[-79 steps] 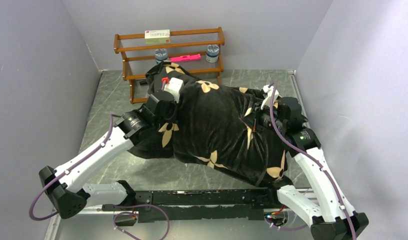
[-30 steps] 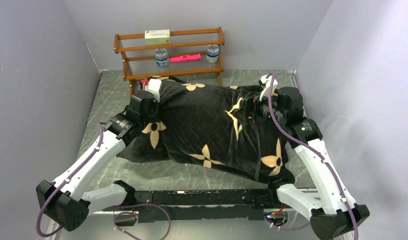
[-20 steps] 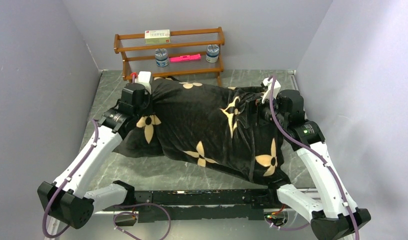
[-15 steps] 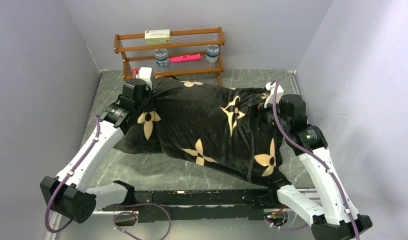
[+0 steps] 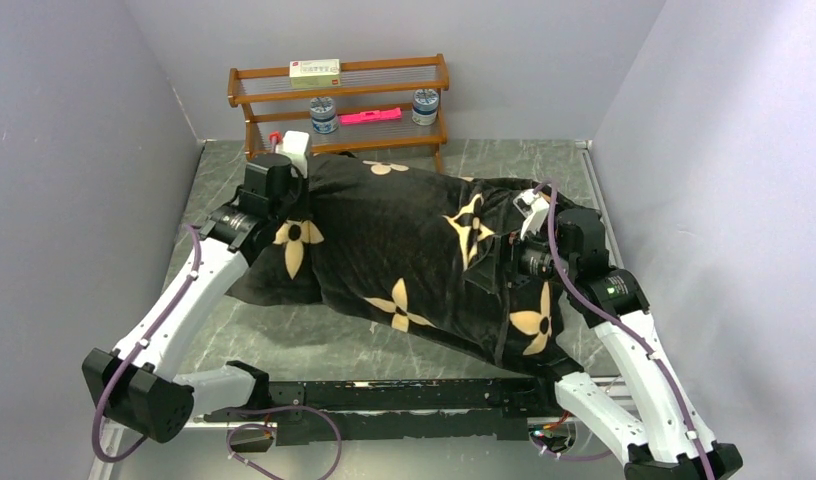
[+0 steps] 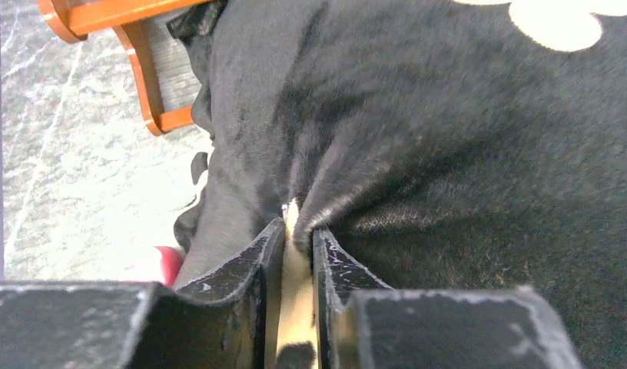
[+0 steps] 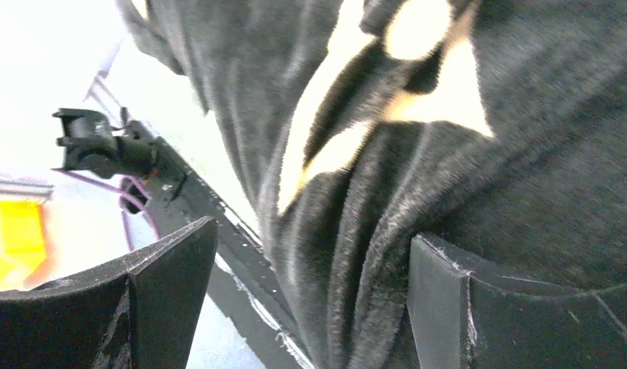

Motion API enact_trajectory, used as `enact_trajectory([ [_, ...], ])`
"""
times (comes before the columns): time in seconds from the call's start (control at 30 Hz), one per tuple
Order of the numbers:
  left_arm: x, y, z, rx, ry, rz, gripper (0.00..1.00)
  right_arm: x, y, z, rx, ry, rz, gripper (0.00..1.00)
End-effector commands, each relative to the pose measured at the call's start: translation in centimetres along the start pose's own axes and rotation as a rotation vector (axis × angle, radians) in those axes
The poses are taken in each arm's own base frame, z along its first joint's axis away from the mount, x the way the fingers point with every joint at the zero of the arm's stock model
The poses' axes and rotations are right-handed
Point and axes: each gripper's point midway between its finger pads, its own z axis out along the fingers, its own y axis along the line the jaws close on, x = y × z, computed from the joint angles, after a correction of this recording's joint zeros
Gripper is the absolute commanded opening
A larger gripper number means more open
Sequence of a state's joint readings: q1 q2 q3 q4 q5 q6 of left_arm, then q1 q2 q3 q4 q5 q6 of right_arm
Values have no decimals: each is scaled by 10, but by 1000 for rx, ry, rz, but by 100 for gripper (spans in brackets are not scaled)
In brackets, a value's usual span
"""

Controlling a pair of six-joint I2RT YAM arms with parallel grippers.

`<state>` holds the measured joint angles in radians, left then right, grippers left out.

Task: Remove the pillowcase from the pillow
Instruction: Adjust the pillow at the center of the board, then remove the pillow from the pillowcase.

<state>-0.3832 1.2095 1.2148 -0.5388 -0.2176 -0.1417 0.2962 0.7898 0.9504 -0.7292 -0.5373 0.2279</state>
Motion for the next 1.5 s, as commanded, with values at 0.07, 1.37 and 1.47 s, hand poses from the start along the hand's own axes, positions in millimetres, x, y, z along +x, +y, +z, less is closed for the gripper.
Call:
enact_trajectory([
  [0.07, -62, -24, -44, 141, -252, -8, 41, -23, 41, 2, -233, -63, -10, 86],
  [1.37, -44, -278, -118, 718, -190, 115, 78, -57, -100, -59, 720, -316, 72, 100],
  [1.47, -45, -299, -118, 735, -192, 135, 80, -55, -92, -42, 629, -329, 84, 100],
])
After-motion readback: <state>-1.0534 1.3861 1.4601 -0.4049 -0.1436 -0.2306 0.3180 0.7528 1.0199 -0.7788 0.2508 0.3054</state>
